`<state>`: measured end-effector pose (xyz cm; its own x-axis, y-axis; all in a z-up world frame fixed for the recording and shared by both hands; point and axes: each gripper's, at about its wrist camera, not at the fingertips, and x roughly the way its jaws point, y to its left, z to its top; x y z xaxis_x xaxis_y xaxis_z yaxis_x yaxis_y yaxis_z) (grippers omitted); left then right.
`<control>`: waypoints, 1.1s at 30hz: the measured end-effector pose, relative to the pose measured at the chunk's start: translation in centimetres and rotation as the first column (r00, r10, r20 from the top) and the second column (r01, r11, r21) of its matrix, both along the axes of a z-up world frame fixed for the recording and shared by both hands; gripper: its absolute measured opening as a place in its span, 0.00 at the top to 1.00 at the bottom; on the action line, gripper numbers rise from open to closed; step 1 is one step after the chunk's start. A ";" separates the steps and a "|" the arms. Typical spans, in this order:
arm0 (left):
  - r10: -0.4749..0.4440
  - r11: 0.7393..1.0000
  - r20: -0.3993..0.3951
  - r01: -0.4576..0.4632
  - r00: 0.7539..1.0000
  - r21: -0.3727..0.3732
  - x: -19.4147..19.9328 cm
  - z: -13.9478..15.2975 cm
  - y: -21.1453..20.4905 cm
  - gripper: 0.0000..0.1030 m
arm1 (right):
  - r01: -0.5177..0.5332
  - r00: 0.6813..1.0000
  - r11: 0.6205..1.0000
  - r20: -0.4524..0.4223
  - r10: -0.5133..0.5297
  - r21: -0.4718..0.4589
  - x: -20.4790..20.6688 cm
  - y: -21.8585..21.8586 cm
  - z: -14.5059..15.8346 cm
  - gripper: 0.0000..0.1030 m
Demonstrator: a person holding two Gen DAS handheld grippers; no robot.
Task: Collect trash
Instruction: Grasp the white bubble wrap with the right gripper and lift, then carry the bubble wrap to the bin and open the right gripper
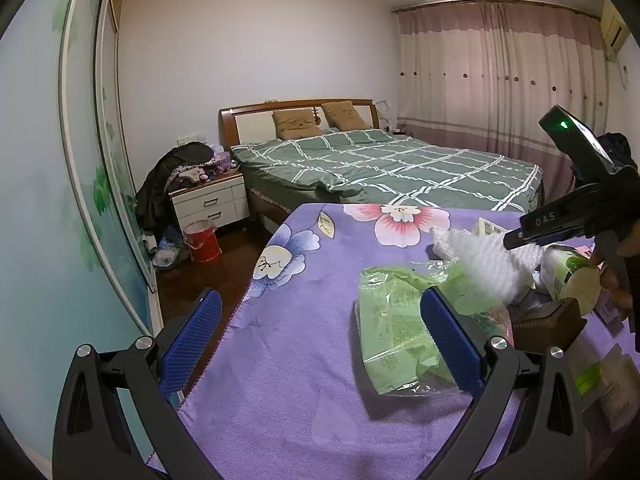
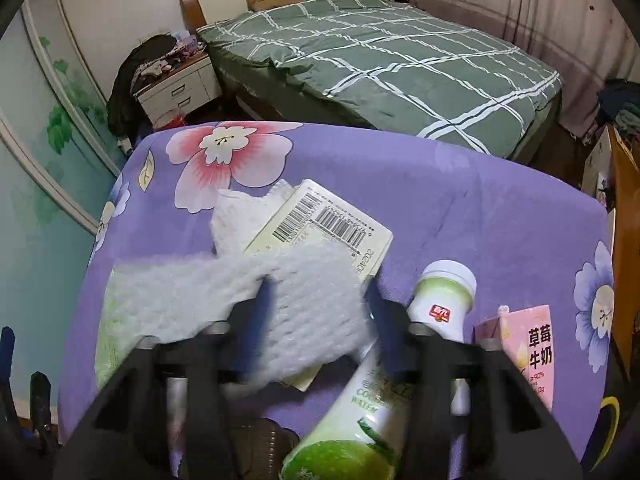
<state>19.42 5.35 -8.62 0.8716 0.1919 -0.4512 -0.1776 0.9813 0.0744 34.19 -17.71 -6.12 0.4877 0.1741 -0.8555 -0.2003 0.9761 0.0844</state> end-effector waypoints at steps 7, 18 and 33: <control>0.006 1.000 -0.001 -0.006 1.000 0.000 -0.1 -0.2 0.0 0.05 | -0.001 0.999 1.000 0.052 0.002 -0.013 -1.2 -0.4 1.3 0.95; 0.003 1.000 -0.002 -0.003 1.000 0.007 0.0 -0.2 0.1 0.05 | 0.043 0.980 0.995 0.188 -0.059 0.090 -5.9 -4.9 6.4 0.95; -0.018 1.000 -0.002 0.018 1.000 0.021 -0.2 -0.1 -0.8 0.05 | 0.312 0.867 0.925 0.334 -0.370 0.215 -18.3 -19.5 9.7 0.95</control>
